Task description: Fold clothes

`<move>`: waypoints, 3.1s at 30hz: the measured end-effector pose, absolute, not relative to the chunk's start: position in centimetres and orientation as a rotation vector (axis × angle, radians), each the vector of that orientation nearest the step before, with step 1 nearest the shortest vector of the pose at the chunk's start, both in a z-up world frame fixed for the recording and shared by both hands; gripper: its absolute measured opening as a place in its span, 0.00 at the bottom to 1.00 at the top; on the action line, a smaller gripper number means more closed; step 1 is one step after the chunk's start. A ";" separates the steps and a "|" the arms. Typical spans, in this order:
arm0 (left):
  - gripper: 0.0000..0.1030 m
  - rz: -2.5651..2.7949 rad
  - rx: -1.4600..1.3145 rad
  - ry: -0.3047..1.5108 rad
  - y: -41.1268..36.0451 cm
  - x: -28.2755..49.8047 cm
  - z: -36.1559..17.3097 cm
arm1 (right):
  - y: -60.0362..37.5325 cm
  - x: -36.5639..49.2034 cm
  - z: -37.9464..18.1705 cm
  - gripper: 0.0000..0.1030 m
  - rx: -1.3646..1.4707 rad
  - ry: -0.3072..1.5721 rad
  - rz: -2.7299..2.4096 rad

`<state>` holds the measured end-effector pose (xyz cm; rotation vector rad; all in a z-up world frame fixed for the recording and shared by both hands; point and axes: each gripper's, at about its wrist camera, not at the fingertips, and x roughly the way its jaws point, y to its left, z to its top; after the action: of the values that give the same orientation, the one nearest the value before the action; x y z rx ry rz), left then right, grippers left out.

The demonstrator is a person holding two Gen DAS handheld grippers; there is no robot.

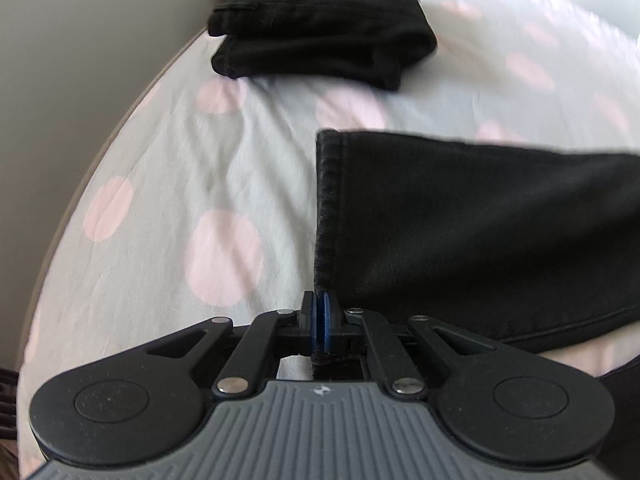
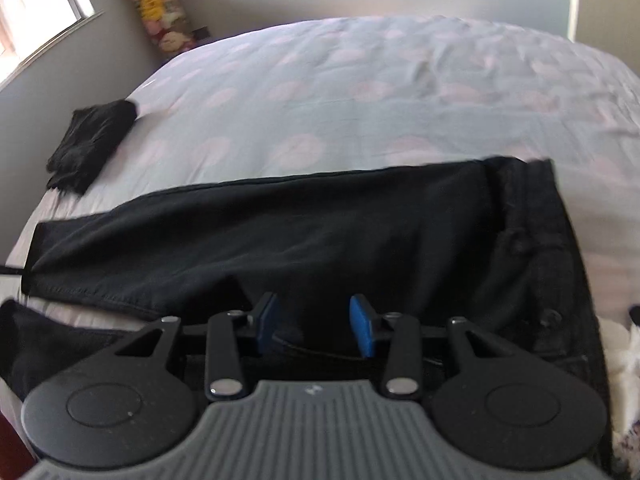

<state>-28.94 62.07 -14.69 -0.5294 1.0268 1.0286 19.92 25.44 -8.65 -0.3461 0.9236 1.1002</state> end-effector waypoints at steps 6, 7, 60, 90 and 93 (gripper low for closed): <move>0.08 1.039 -0.457 1.091 61.8 -28.5 -15.6 | 28.1 19.4 -14.0 0.32 -0.426 1.009 1.054; 0.09 1.042 -0.445 1.092 61.8 -28.6 -15.5 | 28.5 19.5 -15.1 0.31 -0.438 1.036 1.041; 0.57 0.133 0.364 1.406 42.3 -37.0 -17.0 | 9.9 11.1 -6.5 0.58 -0.816 0.843 0.906; 0.26 0.266 0.307 1.310 41.5 -39.9 -9.9 | 7.9 12.2 -5.3 0.59 -0.783 0.810 0.839; 0.30 0.236 0.399 1.335 41.1 -39.3 -10.6 | 7.6 13.0 -4.3 0.59 -0.805 0.782 0.808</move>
<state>-39.31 41.10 -10.61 0.3991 1.3348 0.2358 13.03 7.63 -4.28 -0.8047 0.7822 0.8080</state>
